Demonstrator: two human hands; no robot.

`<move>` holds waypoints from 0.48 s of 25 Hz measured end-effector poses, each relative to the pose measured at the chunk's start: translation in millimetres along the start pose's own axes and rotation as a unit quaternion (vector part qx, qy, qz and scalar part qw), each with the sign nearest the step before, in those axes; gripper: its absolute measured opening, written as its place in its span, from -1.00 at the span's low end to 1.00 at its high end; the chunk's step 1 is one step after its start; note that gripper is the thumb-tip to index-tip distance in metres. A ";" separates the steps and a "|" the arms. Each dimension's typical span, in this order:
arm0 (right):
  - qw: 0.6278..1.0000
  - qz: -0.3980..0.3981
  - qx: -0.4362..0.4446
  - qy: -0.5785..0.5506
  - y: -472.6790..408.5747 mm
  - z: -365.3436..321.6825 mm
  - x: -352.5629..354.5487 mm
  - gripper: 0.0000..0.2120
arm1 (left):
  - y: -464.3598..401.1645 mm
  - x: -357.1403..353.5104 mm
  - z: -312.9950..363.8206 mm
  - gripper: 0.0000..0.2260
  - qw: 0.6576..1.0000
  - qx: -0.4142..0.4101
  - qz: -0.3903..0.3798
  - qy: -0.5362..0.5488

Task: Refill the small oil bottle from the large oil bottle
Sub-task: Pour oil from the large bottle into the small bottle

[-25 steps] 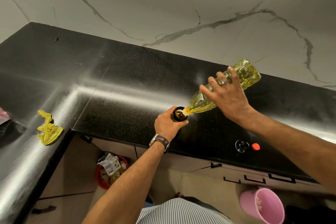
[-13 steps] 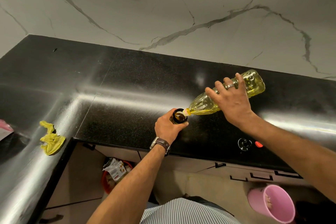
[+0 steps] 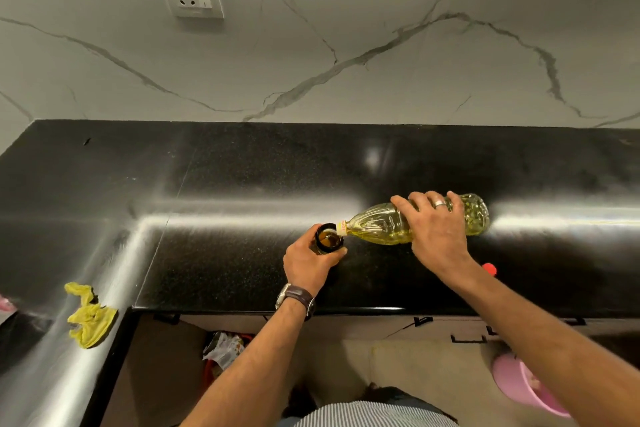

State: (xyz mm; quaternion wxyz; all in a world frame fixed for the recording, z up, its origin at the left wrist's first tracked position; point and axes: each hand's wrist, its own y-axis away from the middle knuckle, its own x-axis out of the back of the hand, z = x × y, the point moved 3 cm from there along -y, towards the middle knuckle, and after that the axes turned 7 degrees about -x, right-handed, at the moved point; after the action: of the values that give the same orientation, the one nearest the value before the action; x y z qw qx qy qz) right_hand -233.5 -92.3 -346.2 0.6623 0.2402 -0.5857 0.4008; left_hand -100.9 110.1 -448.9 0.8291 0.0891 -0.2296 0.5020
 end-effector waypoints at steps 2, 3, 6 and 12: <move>0.998 -0.011 -0.035 -0.050 5.1 0.9 -3.7 -0.15 | 0.2 0.8 3.1 -0.55 1.000 0.001 0.002 0.004; 0.995 -0.017 -0.053 -0.080 6.9 2.1 -5.3 -0.12 | 0.2 1.0 3.8 -0.54 1.000 0.001 0.003 0.007; 0.972 -0.034 -0.094 -0.213 8.4 7.3 -9.7 -0.03 | 0.8 1.8 5.3 -0.52 1.000 0.011 0.007 0.019; 0.815 -0.058 -0.194 -0.543 11.5 29.6 -30.2 -0.05 | -1.5 -3.0 -4.2 -0.48 0.999 0.023 -0.005 0.025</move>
State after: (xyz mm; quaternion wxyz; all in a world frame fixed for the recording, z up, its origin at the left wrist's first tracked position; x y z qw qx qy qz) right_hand -259.9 -116.8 -371.3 0.2911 0.3192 -0.9008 0.0442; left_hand -99.5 108.7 -453.9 0.8349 0.0967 -0.1970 0.5048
